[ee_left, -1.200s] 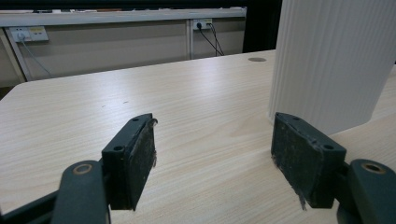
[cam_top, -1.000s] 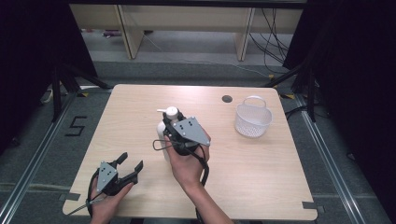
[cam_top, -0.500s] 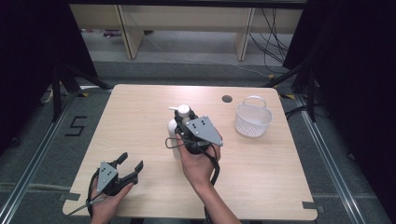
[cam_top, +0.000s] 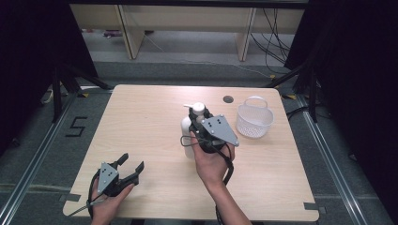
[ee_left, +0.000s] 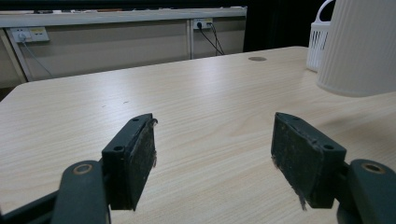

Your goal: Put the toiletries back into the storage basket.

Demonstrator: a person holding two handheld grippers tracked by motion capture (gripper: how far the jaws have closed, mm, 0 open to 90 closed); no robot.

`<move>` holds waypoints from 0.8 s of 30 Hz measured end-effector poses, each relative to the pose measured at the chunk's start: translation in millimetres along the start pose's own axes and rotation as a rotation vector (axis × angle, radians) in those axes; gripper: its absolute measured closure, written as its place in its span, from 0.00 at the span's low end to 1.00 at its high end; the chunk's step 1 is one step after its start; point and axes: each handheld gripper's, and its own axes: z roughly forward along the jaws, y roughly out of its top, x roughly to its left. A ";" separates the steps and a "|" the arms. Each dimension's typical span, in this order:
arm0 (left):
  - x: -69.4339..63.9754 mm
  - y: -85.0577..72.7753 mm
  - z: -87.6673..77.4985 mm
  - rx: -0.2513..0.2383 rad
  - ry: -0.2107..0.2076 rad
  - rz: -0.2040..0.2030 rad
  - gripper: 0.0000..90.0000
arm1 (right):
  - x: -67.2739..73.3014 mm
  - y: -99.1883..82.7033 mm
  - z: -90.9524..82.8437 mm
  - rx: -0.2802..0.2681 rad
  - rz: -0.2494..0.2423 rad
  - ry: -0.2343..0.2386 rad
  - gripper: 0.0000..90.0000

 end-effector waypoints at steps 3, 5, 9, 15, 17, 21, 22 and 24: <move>-0.2 0.0 0.1 0.000 0.000 0.000 0.33 | -6.0 1.0 -3.0 0.002 -0.001 -0.013 0.71; -0.3 0.1 0.1 0.001 0.000 0.001 0.33 | -10.7 1.7 -4.2 -0.001 -0.012 -0.020 0.71; -0.4 0.1 0.0 0.001 0.001 0.001 0.33 | -19.0 3.2 -6.4 0.001 -0.010 -0.033 0.71; -0.5 0.1 0.1 0.001 0.001 0.001 0.33 | -31.7 5.0 -11.5 0.002 -0.005 -0.064 0.71; -0.5 0.1 0.1 0.001 0.001 0.002 0.33 | -36.7 5.3 -13.1 -0.004 -0.007 -0.073 0.71; -0.6 0.2 0.2 0.003 0.002 0.005 0.33 | -45.4 5.1 -16.5 -0.005 -0.020 -0.089 0.71; -0.7 0.2 0.2 0.003 0.002 0.005 0.33 | -46.8 4.8 -17.3 -0.001 -0.016 -0.093 0.71; -0.6 0.2 0.2 0.003 0.002 0.004 0.33 | -51.6 4.7 -18.6 -0.008 -0.034 -0.107 0.71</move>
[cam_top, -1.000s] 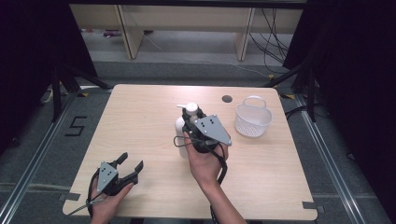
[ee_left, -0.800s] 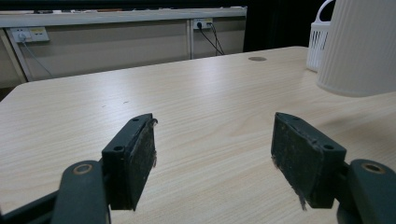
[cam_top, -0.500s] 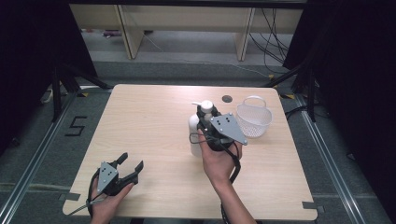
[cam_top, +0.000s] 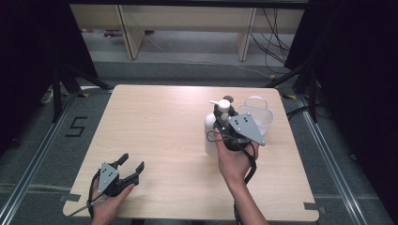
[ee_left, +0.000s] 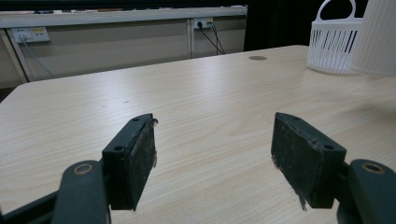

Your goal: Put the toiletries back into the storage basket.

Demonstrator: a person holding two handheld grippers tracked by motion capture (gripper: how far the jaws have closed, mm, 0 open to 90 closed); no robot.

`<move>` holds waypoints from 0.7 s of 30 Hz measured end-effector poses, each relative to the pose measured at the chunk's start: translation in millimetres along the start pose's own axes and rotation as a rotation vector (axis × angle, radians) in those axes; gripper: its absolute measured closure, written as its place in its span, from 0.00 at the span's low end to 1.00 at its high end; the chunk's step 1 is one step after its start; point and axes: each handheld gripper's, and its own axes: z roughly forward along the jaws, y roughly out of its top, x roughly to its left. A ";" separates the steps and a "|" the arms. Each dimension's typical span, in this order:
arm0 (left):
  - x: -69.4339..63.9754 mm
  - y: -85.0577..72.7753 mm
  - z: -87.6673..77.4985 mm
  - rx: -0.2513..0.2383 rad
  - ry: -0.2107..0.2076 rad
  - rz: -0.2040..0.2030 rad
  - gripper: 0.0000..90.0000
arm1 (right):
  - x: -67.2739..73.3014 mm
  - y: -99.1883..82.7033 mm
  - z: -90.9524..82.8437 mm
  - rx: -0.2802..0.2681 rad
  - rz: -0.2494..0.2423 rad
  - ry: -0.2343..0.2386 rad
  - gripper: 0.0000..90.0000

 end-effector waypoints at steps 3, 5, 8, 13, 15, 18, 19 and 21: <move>0.0 0.0 0.0 0.000 0.001 -0.002 0.33 | -4.1 -0.7 -1.6 0.005 0.025 -0.005 0.71; 0.0 0.0 0.0 0.000 0.001 -0.002 0.33 | -7.5 -0.6 -2.9 0.010 0.017 -0.010 0.71; 0.1 -0.1 0.0 -0.001 0.001 -0.003 0.33 | -13.7 -0.5 -4.1 0.009 0.008 -0.023 0.71; -0.1 0.0 0.0 0.000 0.002 0.000 0.33 | -24.2 -1.2 -7.1 0.004 0.008 -0.045 0.71; -0.1 0.0 0.0 0.001 0.002 -0.001 0.33 | -27.6 -1.3 -8.7 0.010 0.016 -0.054 0.71; -0.1 0.0 0.1 0.001 0.004 -0.002 0.33 | -31.3 -1.7 -9.9 0.012 0.030 -0.058 0.71; 0.0 0.0 0.0 0.001 0.004 -0.001 0.33 | -33.5 -1.7 -10.5 0.012 0.026 -0.067 0.71; 0.0 0.0 0.0 0.001 0.005 -0.002 0.33 | -36.0 -2.2 -11.2 0.011 0.033 -0.071 0.71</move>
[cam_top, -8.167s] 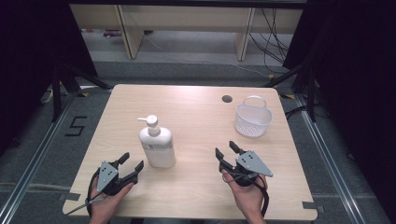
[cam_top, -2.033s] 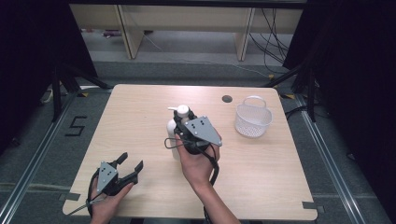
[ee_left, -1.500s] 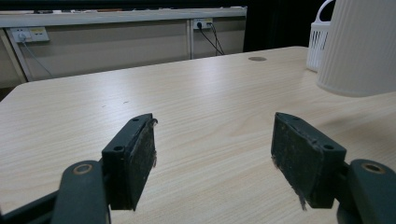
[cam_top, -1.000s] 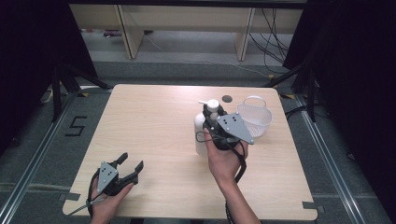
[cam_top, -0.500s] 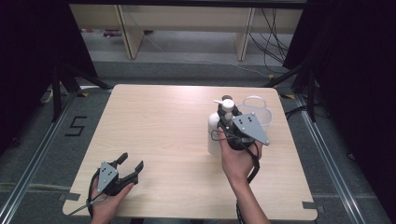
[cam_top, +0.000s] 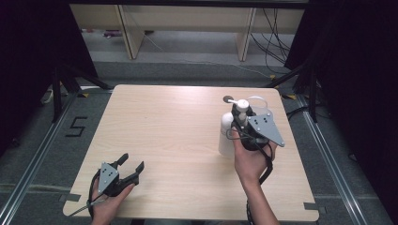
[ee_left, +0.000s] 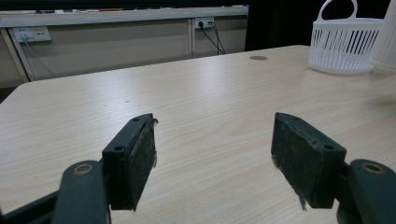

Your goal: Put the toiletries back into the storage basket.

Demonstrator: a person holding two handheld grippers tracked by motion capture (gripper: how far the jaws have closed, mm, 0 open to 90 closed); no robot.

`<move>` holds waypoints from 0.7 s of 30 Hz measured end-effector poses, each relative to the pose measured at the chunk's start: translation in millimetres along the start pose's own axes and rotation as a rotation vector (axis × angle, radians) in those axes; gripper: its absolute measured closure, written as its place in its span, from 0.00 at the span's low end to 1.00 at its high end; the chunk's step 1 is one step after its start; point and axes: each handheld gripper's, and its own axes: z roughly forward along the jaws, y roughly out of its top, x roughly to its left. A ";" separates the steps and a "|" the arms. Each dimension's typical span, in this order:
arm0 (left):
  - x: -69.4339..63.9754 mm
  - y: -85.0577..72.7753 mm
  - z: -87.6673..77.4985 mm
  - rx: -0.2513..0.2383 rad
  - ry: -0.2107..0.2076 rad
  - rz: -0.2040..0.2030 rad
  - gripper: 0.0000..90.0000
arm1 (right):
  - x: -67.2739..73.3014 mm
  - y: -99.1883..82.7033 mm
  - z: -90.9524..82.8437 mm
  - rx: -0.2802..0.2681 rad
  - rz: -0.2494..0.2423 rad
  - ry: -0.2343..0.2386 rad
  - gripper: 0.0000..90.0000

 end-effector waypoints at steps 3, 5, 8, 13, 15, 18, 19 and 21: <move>0.0 0.0 0.1 -0.001 0.000 -0.001 0.33 | -3.6 -0.9 -0.8 -0.002 0.004 -0.011 0.71; 0.0 0.0 0.0 0.000 0.000 0.000 0.33 | -6.6 -0.9 -1.4 -0.002 -0.002 -0.016 0.71; 0.0 0.0 -0.1 -0.001 0.001 -0.002 0.33 | -9.9 -1.1 -1.8 -0.008 0.003 -0.022 0.71; 0.1 -0.1 -0.2 -0.001 0.001 -0.003 0.33 | -17.2 -1.7 -3.7 -0.005 0.001 -0.038 0.71; -0.1 0.0 0.0 -0.001 0.000 0.000 0.33 | -20.5 -2.1 -4.9 0.003 -0.002 -0.046 0.71; -0.1 0.0 0.0 -0.001 0.001 0.000 0.33 | -25.8 -3.0 -6.2 -0.001 -0.011 -0.058 0.71; 0.0 0.0 0.0 0.000 0.001 -0.001 0.33 | -27.0 -3.4 -6.4 -0.003 -0.008 -0.059 0.71; 0.0 -0.1 -0.1 -0.001 0.001 -0.002 0.33 | -30.2 -3.6 -6.8 -0.010 -0.020 -0.064 0.71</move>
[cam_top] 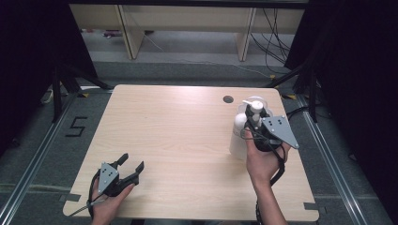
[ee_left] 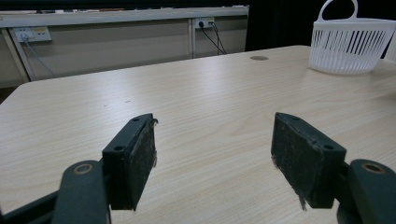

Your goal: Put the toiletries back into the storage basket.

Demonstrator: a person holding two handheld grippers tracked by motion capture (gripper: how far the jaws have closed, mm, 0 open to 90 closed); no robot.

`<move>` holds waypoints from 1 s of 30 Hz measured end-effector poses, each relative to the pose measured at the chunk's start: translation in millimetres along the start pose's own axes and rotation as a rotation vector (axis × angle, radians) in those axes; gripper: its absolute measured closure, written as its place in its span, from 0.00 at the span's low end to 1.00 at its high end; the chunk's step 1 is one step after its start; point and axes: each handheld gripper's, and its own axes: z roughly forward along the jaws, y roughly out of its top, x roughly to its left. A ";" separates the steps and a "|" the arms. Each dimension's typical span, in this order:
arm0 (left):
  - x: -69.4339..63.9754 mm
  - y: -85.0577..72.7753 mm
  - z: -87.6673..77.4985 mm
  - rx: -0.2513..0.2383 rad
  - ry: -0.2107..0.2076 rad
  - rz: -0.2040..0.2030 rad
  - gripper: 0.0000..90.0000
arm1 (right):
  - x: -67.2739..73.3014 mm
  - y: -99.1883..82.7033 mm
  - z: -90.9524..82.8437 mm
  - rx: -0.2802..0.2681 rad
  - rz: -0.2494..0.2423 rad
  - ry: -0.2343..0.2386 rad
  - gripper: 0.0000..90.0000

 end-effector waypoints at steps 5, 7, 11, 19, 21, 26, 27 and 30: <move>0.1 0.0 -0.1 0.000 0.000 -0.001 0.33 | -4.1 0.8 -1.8 0.014 0.028 -0.012 0.71; 0.1 0.0 -0.2 0.000 0.000 -0.001 0.33 | -6.6 1.3 -2.1 0.006 0.021 -0.023 0.71; 0.1 0.0 -0.2 0.000 0.000 -0.001 0.33 | -10.7 2.9 -2.2 0.002 0.028 -0.026 0.71; -0.2 0.0 -0.2 0.001 -0.001 0.002 0.33 | -18.4 4.5 -3.2 0.003 0.029 -0.048 0.71; -0.1 0.0 -0.2 0.001 -0.001 0.001 0.33 | -20.9 4.5 -3.3 -0.008 0.015 -0.057 0.71; -0.1 0.1 -0.3 0.001 -0.001 0.000 0.33 | -25.5 4.3 -3.4 -0.012 0.025 -0.062 0.71; -0.1 0.0 -0.3 0.001 -0.001 0.000 0.33 | -28.0 4.4 -3.0 -0.018 0.013 -0.067 0.71; -0.1 0.1 -0.2 0.001 -0.002 0.002 0.33 | -30.6 5.2 -3.0 -0.020 0.019 -0.075 0.71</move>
